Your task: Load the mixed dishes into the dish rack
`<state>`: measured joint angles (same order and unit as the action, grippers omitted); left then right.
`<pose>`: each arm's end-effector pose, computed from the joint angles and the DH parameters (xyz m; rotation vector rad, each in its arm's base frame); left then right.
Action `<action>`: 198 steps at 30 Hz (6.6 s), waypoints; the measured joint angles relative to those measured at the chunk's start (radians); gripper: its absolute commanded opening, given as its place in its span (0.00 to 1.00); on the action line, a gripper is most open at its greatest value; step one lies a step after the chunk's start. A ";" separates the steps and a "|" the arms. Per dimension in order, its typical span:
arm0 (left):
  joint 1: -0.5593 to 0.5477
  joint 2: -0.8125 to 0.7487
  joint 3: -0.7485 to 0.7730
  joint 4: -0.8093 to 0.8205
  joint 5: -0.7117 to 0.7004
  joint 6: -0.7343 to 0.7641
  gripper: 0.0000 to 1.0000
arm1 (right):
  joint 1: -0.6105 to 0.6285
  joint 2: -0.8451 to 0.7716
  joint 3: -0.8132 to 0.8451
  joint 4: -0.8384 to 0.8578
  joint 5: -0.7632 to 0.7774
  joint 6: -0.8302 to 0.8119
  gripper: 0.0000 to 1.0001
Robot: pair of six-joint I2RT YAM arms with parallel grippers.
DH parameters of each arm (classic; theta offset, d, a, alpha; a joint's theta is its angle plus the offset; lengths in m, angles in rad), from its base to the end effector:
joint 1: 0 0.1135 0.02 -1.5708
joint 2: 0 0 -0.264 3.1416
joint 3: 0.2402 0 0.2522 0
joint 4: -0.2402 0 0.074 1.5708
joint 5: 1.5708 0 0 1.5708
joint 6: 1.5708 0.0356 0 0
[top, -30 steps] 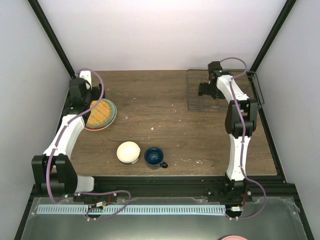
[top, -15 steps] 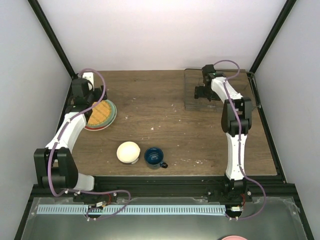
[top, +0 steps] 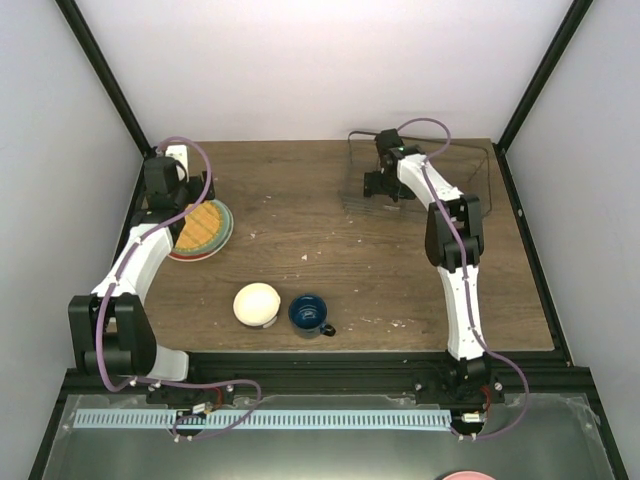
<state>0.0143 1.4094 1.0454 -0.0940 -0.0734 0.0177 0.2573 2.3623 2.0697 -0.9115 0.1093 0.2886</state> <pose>0.3260 0.0073 0.2945 -0.0429 2.0283 0.0946 0.4835 0.1232 0.1837 0.0712 2.7588 -0.0074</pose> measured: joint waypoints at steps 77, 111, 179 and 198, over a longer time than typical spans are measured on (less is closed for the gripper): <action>0.000 0.046 0.060 -0.059 0.051 -0.031 1.00 | 0.211 -0.531 -0.766 -0.054 -0.042 0.248 1.00; -0.363 -0.114 0.111 -0.921 -0.018 -0.561 1.00 | 0.204 -0.557 -0.264 -0.082 0.090 0.050 0.96; -0.333 -0.153 0.029 -0.657 0.109 -0.647 0.00 | 0.104 -0.679 -0.370 0.183 -0.631 -0.096 1.00; -0.337 0.239 0.423 -0.508 0.323 -0.558 0.00 | 0.104 -0.590 -0.404 0.333 -1.078 -0.014 1.00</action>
<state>-0.3225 1.6482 1.4689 -0.6022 0.2497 -0.5407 0.3614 1.7725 1.6661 -0.5785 -0.9684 0.2749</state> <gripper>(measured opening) 0.059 0.999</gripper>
